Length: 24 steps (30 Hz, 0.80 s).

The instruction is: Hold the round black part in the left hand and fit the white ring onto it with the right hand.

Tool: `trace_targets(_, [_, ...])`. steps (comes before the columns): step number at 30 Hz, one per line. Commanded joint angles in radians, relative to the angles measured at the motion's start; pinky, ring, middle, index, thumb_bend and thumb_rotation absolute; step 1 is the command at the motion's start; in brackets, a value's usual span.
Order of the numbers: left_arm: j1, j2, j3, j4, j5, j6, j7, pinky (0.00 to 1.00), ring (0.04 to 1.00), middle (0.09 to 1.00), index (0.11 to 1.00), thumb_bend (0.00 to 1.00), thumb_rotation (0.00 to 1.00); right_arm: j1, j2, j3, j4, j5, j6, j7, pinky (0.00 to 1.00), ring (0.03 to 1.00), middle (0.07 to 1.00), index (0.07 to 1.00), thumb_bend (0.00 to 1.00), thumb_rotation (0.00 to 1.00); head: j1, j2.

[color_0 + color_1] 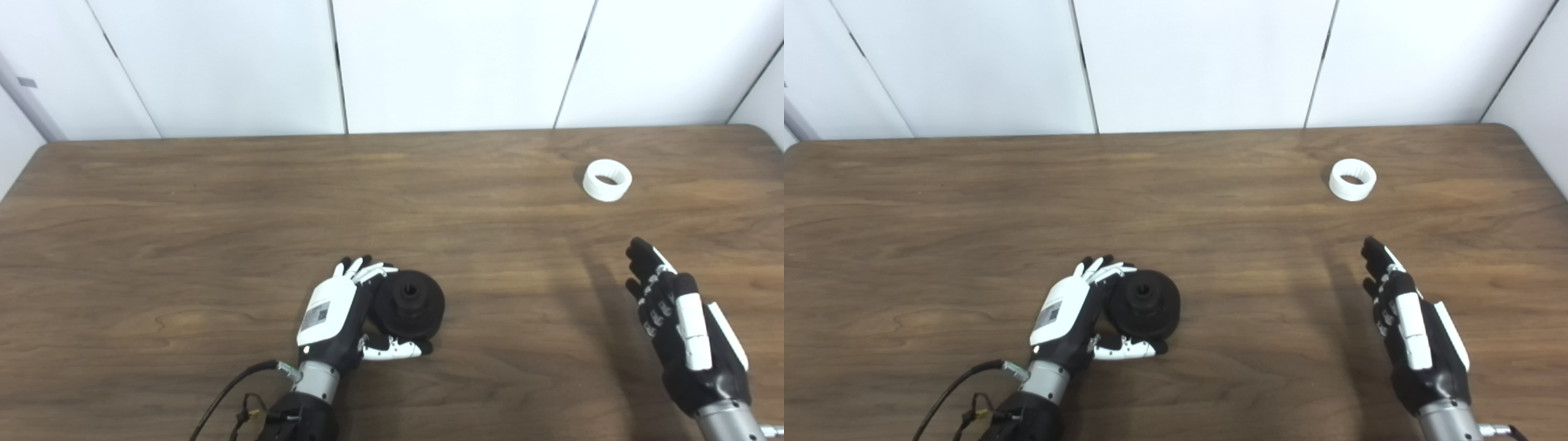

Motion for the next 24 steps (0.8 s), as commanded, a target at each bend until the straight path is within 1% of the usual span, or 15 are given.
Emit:
trace_targets(1, [0.035, 0.001, 0.001, 0.053, 0.014, 0.045, -0.018, 1.0, 0.957, 0.844, 0.484, 0.52, 0.06, -0.034, -0.015, -0.021, -0.056, 0.035, 0.01, -0.005, 1.0, 1.0, 0.979, 0.936, 0.69, 0.94, -0.045, -0.008])
trace_targets(4, [0.029, 0.003, -0.003, 0.075, 0.017, 0.036, -0.003, 1.0, 0.956, 0.846, 0.484, 0.52, 0.06, -0.087, -0.036, -0.035, -0.093, 0.04, 0.067, -0.023, 1.0, 1.0, 0.985, 0.94, 0.67, 0.91, -0.066, -0.015])
trace_targets(6, [0.026, 0.006, -0.007, 0.083, 0.02, 0.034, 0.005, 1.0, 0.955, 0.845, 0.485, 0.52, 0.06, -0.124, -0.056, -0.039, -0.119, 0.016, 0.103, -0.029, 1.0, 1.0, 0.989, 0.943, 0.66, 0.9, -0.066, -0.015])
trace_targets(7, [0.024, 0.007, -0.008, 0.087, 0.017, 0.032, 0.01, 1.0, 0.955, 0.846, 0.484, 0.52, 0.06, -0.147, -0.078, -0.036, -0.133, -0.007, 0.125, -0.028, 1.0, 1.0, 0.989, 0.944, 0.64, 0.89, -0.105, -0.019])
trace_targets(9, [0.022, 0.007, -0.006, 0.091, 0.012, 0.037, 0.01, 1.0, 0.958, 0.847, 0.484, 0.52, 0.06, -0.197, -0.127, -0.026, -0.157, -0.072, 0.183, -0.03, 1.0, 1.0, 0.994, 0.95, 0.6, 0.88, -0.134, -0.023])
trace_targets(11, [0.022, 0.008, -0.004, 0.094, 0.007, 0.035, 0.013, 1.0, 0.958, 0.849, 0.484, 0.52, 0.06, -0.243, -0.17, -0.018, -0.166, -0.114, 0.227, -0.032, 1.0, 1.0, 0.996, 0.95, 0.58, 0.8, -0.152, -0.026])
trace_targets(12, [0.024, 0.009, -0.004, 0.096, 0.005, 0.033, 0.016, 1.0, 0.957, 0.849, 0.484, 0.52, 0.06, -0.261, -0.196, -0.009, -0.164, -0.145, 0.235, -0.029, 1.0, 1.0, 0.998, 0.953, 0.57, 0.78, -0.152, -0.026])
trace_targets(13, [0.024, 0.009, -0.003, 0.101, 0.003, 0.03, 0.02, 1.0, 0.956, 0.848, 0.484, 0.52, 0.06, -0.282, -0.223, 0.0, -0.154, -0.178, 0.239, -0.025, 1.0, 1.0, 0.999, 0.957, 0.56, 0.76, -0.185, -0.04])
trace_targets(14, [0.025, 0.009, -0.003, 0.104, 0.001, 0.028, 0.022, 1.0, 0.956, 0.849, 0.485, 0.52, 0.06, -0.295, -0.24, 0.007, -0.147, -0.202, 0.24, -0.022, 1.0, 1.0, 1.0, 0.957, 0.57, 0.72, -0.185, -0.04])
trace_targets(16, [0.028, 0.011, -0.002, 0.106, -0.004, 0.018, 0.026, 1.0, 0.958, 0.849, 0.485, 0.52, 0.06, -0.344, -0.3, 0.03, -0.106, -0.299, 0.24, 0.002, 1.0, 1.0, 1.0, 0.957, 0.58, 0.68, -0.209, -0.056])
trace_targets(17, [0.029, 0.012, -0.002, 0.106, -0.006, 0.013, 0.029, 1.0, 0.96, 0.849, 0.485, 0.52, 0.06, -0.358, -0.315, 0.035, -0.093, -0.329, 0.24, 0.013, 0.99, 1.0, 1.0, 0.956, 0.59, 0.65, -0.212, -0.057])
trace_targets(18, [0.031, 0.015, 0.0, 0.106, -0.009, 0.007, 0.031, 1.0, 0.96, 0.848, 0.485, 0.52, 0.06, -0.381, -0.34, 0.048, -0.072, -0.373, 0.24, 0.027, 0.99, 1.0, 1.0, 0.956, 0.59, 0.64, -0.235, -0.066])
trace_targets(20, [0.034, 0.024, 0.002, 0.104, -0.007, 0.001, 0.032, 1.0, 0.958, 0.85, 0.485, 0.52, 0.06, -0.418, -0.375, 0.072, -0.035, -0.446, 0.24, 0.054, 0.95, 0.979, 0.981, 0.945, 0.64, 0.62, -0.253, -0.075])
trace_targets(22, [0.038, 0.029, 0.007, 0.099, -0.01, 0.0, 0.029, 1.0, 0.958, 0.853, 0.485, 0.52, 0.06, -0.452, -0.419, 0.114, -0.003, -0.531, 0.24, 0.09, 0.92, 0.968, 0.97, 0.937, 0.68, 0.61, -0.286, -0.085])
trace_targets(24, [0.042, 0.033, 0.014, 0.094, -0.02, -0.003, 0.026, 1.0, 0.961, 0.859, 0.485, 0.52, 0.06, -0.483, -0.442, 0.138, 0.023, -0.589, 0.24, 0.132, 0.95, 0.993, 0.989, 0.937, 0.73, 0.6, -0.303, -0.09])
